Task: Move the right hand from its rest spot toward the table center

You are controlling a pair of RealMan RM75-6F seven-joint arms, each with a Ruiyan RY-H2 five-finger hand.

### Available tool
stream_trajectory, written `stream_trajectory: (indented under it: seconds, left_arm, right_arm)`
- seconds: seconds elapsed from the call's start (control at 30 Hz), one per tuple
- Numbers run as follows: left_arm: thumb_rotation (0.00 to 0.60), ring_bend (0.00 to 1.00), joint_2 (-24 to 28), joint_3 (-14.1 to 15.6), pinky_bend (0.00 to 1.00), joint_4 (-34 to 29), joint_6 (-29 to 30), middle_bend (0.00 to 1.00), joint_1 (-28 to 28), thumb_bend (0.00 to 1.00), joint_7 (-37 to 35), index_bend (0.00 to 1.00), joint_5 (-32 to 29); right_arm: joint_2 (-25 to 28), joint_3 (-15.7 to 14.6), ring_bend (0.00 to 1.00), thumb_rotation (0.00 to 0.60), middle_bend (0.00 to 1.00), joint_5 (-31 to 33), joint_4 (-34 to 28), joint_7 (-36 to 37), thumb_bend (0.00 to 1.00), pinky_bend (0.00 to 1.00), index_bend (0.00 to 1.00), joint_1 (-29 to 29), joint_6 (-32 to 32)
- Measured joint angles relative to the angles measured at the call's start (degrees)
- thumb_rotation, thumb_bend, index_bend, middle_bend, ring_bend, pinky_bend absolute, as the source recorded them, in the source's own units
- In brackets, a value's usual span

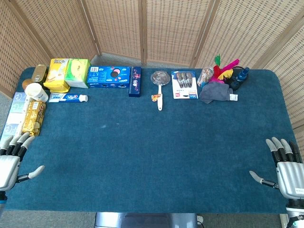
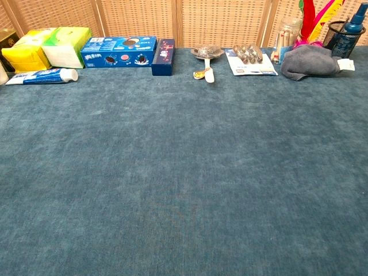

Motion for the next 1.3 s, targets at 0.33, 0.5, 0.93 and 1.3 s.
stream_trajectory:
  seconds: [0.33,0.5,0.93,1.3]
  left_arm:
    - [0.0,0.0,0.0,-0.3,0.0,0.4,1.4,0.0,1.2,0.0,-0.7,0.07,1.7]
    - [0.0,0.0,0.4,-0.9,0.0,0.0,1.6,0.0,1.4,0.0,-1.3,0.07,1.8]
    - [0.0,0.0,1.6,-1.1,0.0,-0.5,1.9,0.0,2.0,0.0,-3.0,0.07,3.3]
    - [0.0,0.0,2.5,-1.1,0.0,-0.6,2.3,0.0,2.6,0.0,-4.8,0.07,4.3]
  right_arm:
    - [-1.8,1.1,0.53,0.185,0.57,-2.4,3.7,1.3,0.0,0.38,0.46,1.5,1.1]
    - [-2.2,2.0,0.87,0.195,0.88,-4.1,6.1,2.4,0.0,0.92,0.74,5.7,-2.8]
    - [-3.1,5.9,1.0,0.197,1.0,-7.3,14.7,2.7,0.0,1.0,0.98,25.2,-23.1]
    - [-4.4,7.6,1.0,0.192,1.0,-3.6,10.6,-35.2,0.0,1.0,0.98,32.0,-33.9]
